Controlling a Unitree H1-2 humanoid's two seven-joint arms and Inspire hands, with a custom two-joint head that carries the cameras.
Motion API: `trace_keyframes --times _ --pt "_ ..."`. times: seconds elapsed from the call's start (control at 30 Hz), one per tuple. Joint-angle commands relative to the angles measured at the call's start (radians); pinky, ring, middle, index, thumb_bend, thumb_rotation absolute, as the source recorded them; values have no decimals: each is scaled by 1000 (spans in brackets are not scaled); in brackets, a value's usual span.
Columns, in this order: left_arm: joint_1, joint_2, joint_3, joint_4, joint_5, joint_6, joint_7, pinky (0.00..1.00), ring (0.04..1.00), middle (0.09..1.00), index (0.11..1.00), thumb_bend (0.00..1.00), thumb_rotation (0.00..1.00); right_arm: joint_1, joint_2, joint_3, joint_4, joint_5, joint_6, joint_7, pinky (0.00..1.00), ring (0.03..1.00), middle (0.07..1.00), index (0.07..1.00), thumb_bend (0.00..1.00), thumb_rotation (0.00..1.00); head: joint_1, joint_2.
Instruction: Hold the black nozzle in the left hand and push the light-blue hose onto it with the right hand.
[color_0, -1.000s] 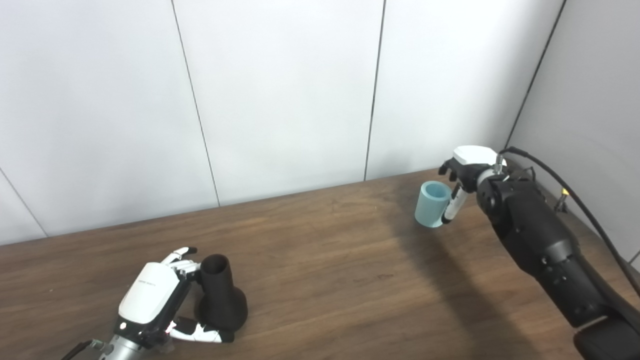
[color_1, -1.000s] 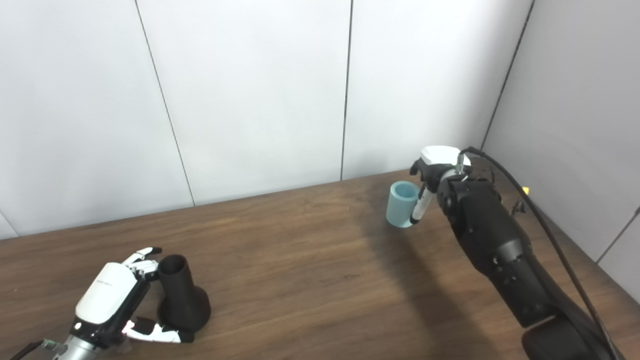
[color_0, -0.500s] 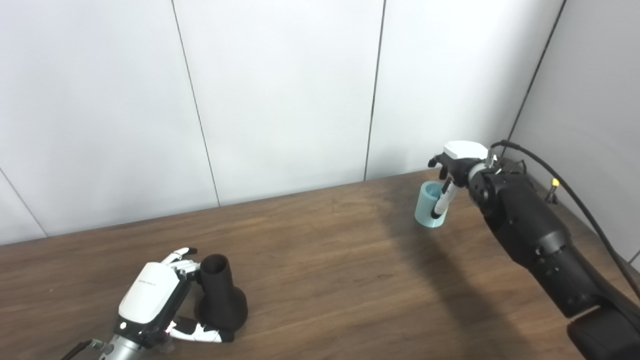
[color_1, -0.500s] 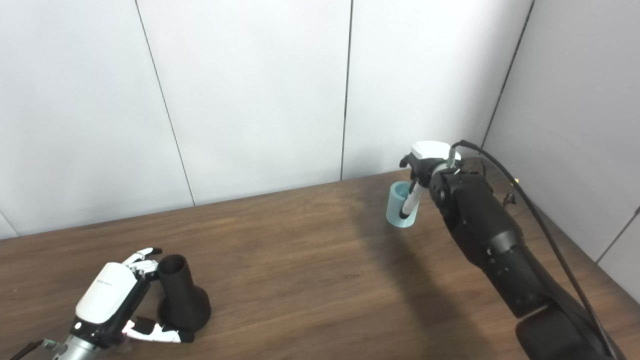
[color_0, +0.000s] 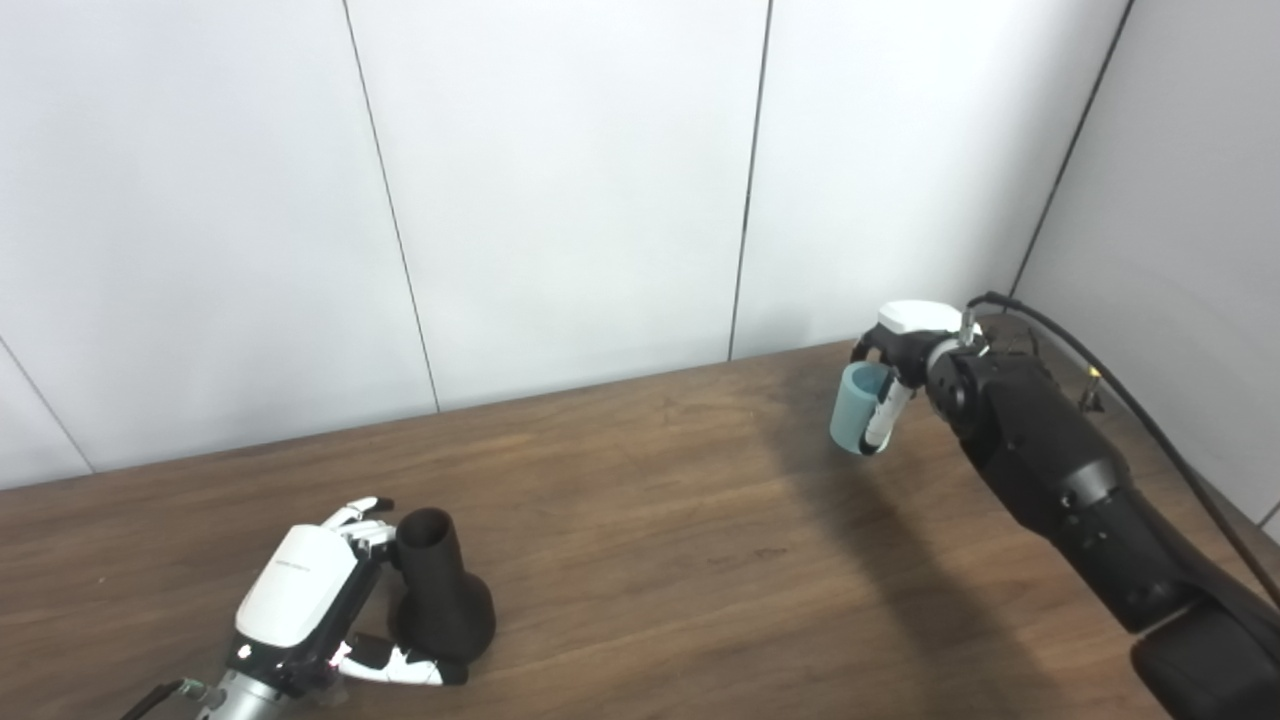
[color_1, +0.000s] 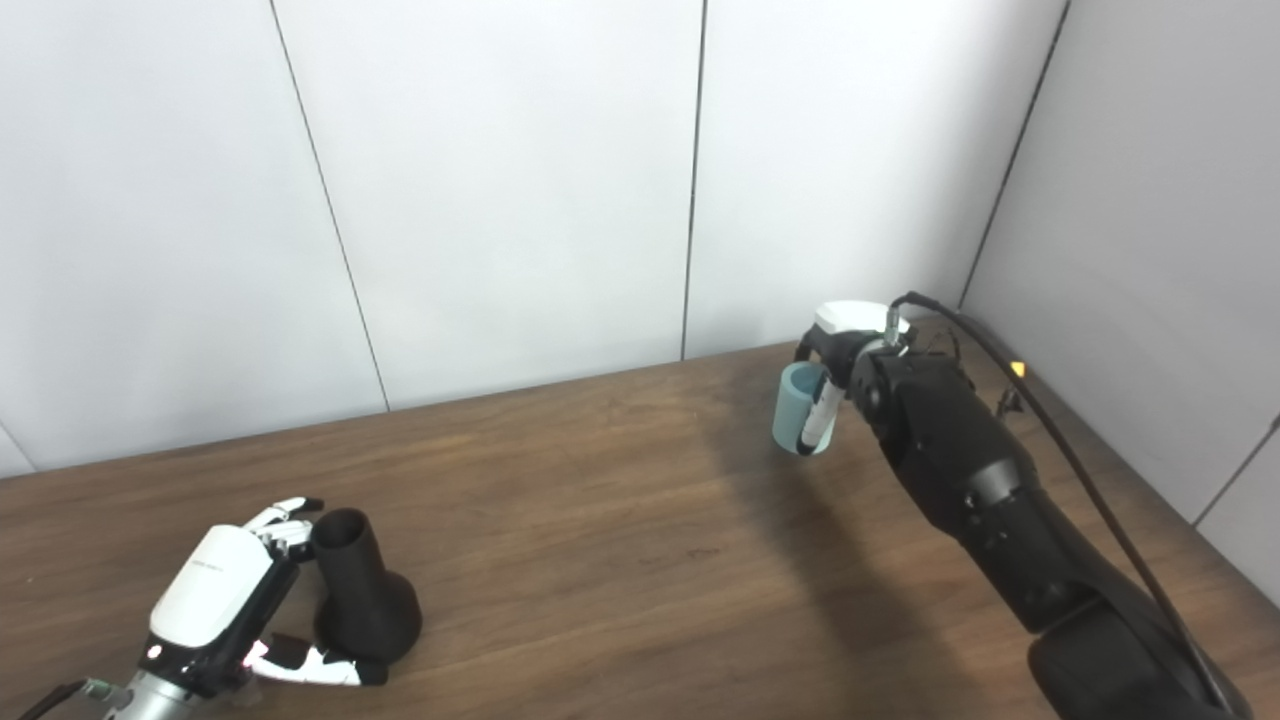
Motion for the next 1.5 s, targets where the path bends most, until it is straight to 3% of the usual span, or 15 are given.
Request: trace_keyframes --times 0.0,0.17,0.33,0.53,0.67,0.87,1.0,1.23,1.47 --pt "163 -70 -57 83 -11 -19 9 785 524 431 518 520 0 -75 -55 -7 -26 -1 -5 -45 359 513 626 778 1000 203 -1 0" --pt "167 -73 -49 85 -4 -19 7 760 525 430 518 520 0 -74 -64 11 -28 -16 4 -36 399 559 662 761 1000 193 -2 4" --pt "169 -71 -50 80 -13 -19 6 752 525 425 518 519 0 -70 -67 8 -36 -11 15 -32 338 468 584 765 1000 174 -2 8" --pt "169 -69 -50 76 -8 -19 4 757 523 428 519 519 0 -72 -71 7 -49 4 -5 -33 388 535 635 768 1000 196 -2 10" --pt "170 -69 -48 74 -10 -19 1 760 522 426 520 519 0 -79 -65 2 -51 8 9 -37 366 506 615 761 1000 173 0 12" --pt "171 -73 -42 75 -8 -19 -8 771 526 427 520 519 0 -92 -75 4 -72 8 7 -21 399 550 636 738 1000 159 -2 11" --pt "166 -74 -51 86 -3 -19 8 748 523 424 519 519 0 -104 -78 0 -93 8 30 7 343 460 571 772 1000 137 -1 10" --pt "168 -76 -43 84 3 -19 -5 762 526 429 518 520 0 -118 -83 5 -89 17 33 16 402 546 646 770 1000 140 1 10" --pt "167 -77 -40 91 8 -19 -10 763 530 434 516 520 0 -120 -91 19 -95 11 29 25 398 547 643 758 1000 127 1 9"
